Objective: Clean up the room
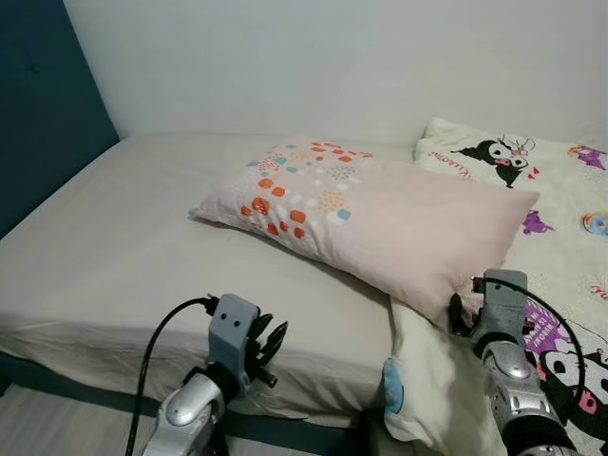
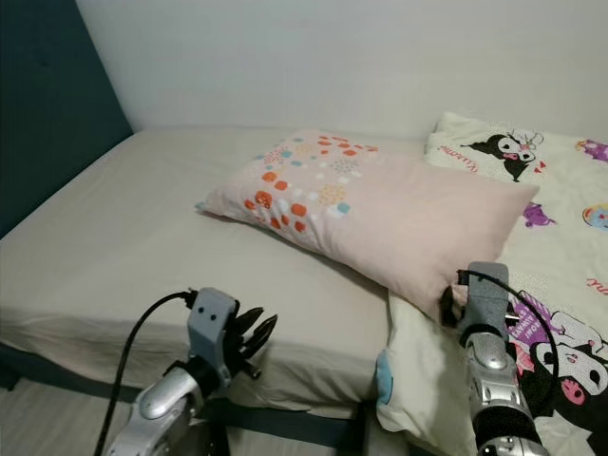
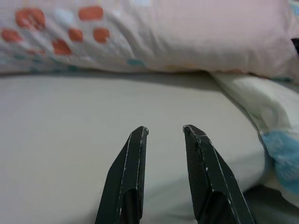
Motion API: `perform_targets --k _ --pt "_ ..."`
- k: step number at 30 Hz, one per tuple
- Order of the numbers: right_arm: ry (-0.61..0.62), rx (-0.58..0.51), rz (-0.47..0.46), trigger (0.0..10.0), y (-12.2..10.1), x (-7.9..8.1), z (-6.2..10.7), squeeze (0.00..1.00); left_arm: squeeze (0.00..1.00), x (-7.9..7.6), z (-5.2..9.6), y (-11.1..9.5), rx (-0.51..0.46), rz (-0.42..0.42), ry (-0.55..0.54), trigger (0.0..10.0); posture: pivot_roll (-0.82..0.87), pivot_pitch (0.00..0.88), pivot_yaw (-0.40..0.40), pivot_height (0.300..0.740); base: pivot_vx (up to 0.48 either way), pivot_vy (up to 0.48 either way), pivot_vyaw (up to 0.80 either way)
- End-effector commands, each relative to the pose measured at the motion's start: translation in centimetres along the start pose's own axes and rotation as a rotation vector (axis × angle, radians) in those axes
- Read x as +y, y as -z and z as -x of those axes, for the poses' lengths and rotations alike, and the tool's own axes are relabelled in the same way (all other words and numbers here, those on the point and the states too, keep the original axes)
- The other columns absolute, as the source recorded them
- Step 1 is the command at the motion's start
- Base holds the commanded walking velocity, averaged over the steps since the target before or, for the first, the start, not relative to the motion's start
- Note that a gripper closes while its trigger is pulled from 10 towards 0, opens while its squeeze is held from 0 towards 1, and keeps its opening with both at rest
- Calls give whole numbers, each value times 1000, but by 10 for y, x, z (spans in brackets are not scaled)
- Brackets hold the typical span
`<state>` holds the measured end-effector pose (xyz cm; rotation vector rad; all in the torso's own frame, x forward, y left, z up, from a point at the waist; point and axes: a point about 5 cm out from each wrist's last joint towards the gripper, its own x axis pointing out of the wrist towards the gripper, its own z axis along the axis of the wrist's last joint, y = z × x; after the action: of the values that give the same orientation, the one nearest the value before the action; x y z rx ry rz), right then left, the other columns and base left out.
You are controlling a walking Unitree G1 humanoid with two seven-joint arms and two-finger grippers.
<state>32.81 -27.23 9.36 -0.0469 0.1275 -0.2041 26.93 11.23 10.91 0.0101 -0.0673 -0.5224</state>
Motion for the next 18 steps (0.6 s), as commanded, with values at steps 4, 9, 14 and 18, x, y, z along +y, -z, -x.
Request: perform_targets --k 4,9,14,18 --pt "-82 11 -4 10000 7 12 3 0 0 0 4 2 17 3 -1 10000 16 166 -6 567 0 0 0" --pt "-197 6 64 10000 16 23 13 0 0 -7 3 2 17 5 35 10000 10 155 -5 567 0 0 0" --pt "-249 56 150 10000 26 12 18 1000 0 -12 2 3 24 12 51 10000 2 141 -2 567 0 0 0" --pt "-263 78 178 10000 29 9 19 1000 0 -13 2 3 26 13 53 10000 0 138 -1 567 0 0 0"
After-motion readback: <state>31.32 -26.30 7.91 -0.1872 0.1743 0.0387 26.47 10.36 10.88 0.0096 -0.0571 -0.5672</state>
